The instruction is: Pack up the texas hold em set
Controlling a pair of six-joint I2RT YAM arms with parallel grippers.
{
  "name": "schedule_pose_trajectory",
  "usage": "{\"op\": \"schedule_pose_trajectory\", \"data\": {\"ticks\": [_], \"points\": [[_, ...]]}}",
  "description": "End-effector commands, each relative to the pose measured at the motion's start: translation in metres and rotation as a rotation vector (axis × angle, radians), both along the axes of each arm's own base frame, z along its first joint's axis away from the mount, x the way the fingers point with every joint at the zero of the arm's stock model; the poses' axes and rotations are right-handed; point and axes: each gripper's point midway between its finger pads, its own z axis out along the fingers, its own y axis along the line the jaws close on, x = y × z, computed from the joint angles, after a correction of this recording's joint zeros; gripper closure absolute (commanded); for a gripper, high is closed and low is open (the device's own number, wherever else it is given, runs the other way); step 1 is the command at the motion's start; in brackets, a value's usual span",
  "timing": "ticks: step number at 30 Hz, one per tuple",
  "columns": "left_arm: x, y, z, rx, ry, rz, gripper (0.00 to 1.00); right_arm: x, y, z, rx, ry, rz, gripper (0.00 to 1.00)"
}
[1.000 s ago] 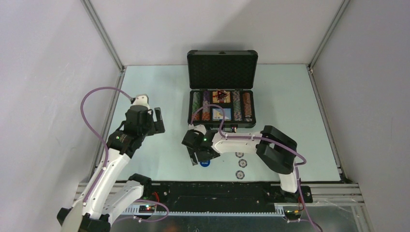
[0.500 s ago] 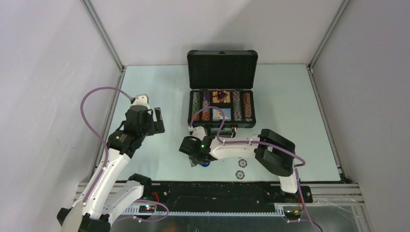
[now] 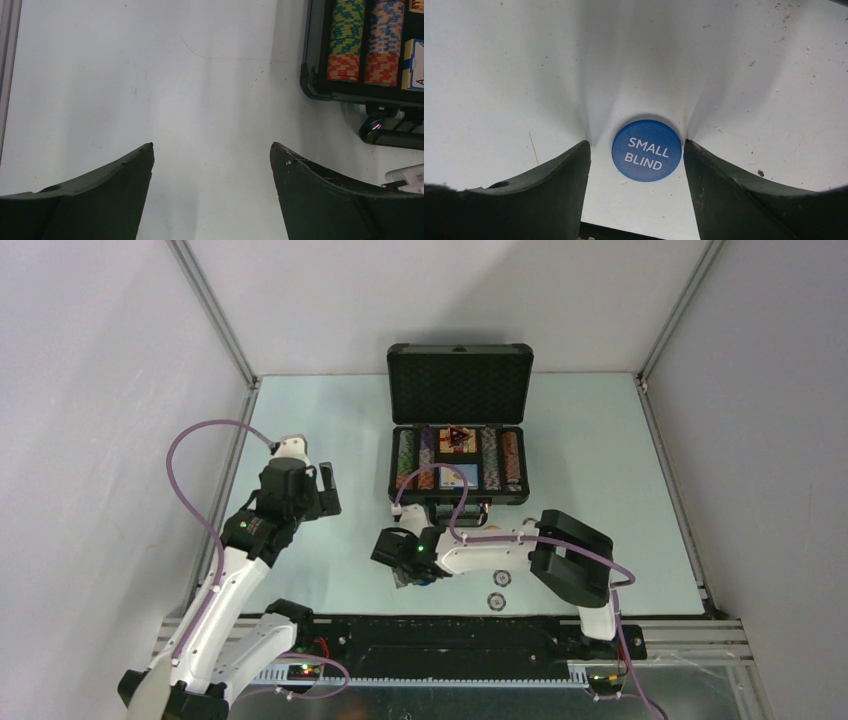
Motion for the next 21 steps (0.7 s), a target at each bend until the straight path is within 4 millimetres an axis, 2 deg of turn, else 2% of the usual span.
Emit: {"op": "schedule_pose_trajectory", "data": {"ticks": [1,4,11,21], "points": [[0.005,-0.0013,0.0046,-0.005,-0.027,-0.012,0.1,-0.0213,-0.0385,-0.028,-0.137,0.077,-0.016,0.28],[0.0049,-0.0011,0.0048,-0.006,-0.028,-0.01,0.1,-0.0211,-0.0398,-0.0266,-0.134,0.076,-0.017,0.29],[0.0051,-0.0011,0.0045,-0.006,-0.026,-0.011,0.1,-0.0217,-0.037,-0.027,-0.118,0.088,-0.014,0.4],[0.005,-0.0011,0.0046,-0.005,-0.027,-0.011,0.1,-0.0232,-0.0373,-0.0227,-0.112,0.097,-0.005,0.4]]}}
